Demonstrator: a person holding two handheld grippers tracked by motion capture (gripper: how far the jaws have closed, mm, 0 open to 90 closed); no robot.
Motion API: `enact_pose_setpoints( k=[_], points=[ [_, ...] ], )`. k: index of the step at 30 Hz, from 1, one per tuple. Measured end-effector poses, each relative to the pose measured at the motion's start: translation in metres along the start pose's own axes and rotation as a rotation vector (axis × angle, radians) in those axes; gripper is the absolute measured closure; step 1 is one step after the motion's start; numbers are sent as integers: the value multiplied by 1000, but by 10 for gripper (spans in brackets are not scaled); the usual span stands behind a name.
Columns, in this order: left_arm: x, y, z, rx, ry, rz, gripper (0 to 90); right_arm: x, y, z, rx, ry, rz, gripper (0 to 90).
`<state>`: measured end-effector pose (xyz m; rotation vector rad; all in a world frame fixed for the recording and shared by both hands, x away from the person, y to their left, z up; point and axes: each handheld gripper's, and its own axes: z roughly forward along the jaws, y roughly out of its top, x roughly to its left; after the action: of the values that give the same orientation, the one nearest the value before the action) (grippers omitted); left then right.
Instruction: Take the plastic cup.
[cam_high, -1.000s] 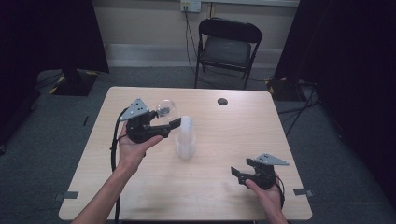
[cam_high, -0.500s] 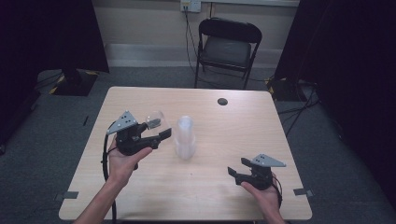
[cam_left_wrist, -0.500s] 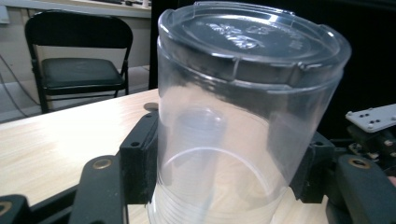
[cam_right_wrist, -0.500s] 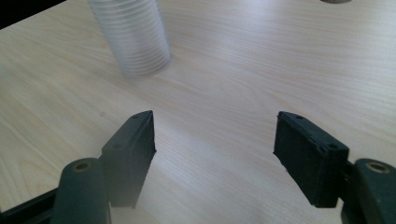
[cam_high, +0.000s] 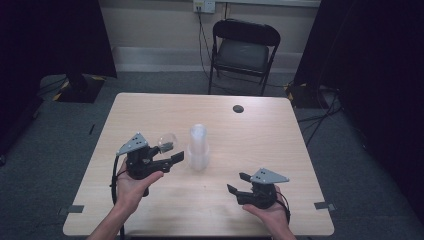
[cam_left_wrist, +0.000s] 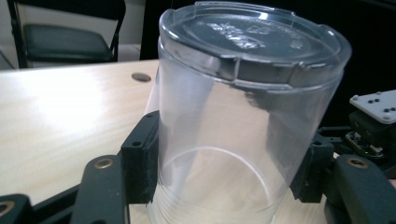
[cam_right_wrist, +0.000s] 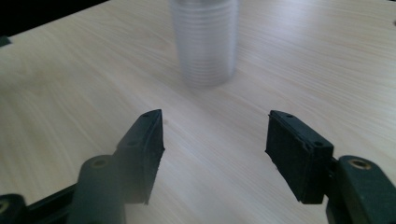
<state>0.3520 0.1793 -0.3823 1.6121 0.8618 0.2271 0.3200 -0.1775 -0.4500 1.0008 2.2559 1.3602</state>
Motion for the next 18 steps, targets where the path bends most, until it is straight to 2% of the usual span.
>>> enact_pose_setpoints(
  k=[1, 3, 4, 5, 7, 9, 10, 11, 13, 14, 15, 16, 18],
  points=[
    [0, 0, 0, 0, 0, 0, 387, 0, 0, 0, 0, 0, 0, 378],
    [1, -5, 1, 10, -16, -37, 387, 12, 4, 7, -12, 20, -14, 398],
    [1, -8, 2, 19, -35, -73, 387, 15, 5, 9, -14, 29, -26, 400],
    [1, -8, 2, 19, -35, -73, 387, 15, 5, 9, -14, 29, -26, 400],
    [1, -11, 4, 37, -57, -107, 388, 23, 8, 13, -14, 47, -47, 424],
    [1, -11, 4, 43, -64, -110, 392, 26, 11, 16, -22, 55, -56, 430],
    [0, -11, 4, 45, -77, -122, 392, 29, 13, 17, -31, 65, -62, 439],
    [-1, -11, 4, 39, -79, -157, 392, 35, 18, 19, -58, 89, -95, 454],
    [-2, -11, 4, 30, -81, -197, 392, 40, 23, 20, -84, 114, -125, 466],
    [-2, -10, 4, 32, -98, -210, 393, 43, 25, 21, -95, 125, -138, 469],
    [-2, -10, 4, 32, -98, -210, 397, 45, 27, 22, -112, 137, -148, 472],
    [-4, -10, 4, 31, -117, -230, 397, 49, 29, 22, -134, 141, -166, 478],
    [-5, -9, 4, 31, -129, -242, 400, 52, 32, 24, -151, 148, -175, 491]
  ],
)
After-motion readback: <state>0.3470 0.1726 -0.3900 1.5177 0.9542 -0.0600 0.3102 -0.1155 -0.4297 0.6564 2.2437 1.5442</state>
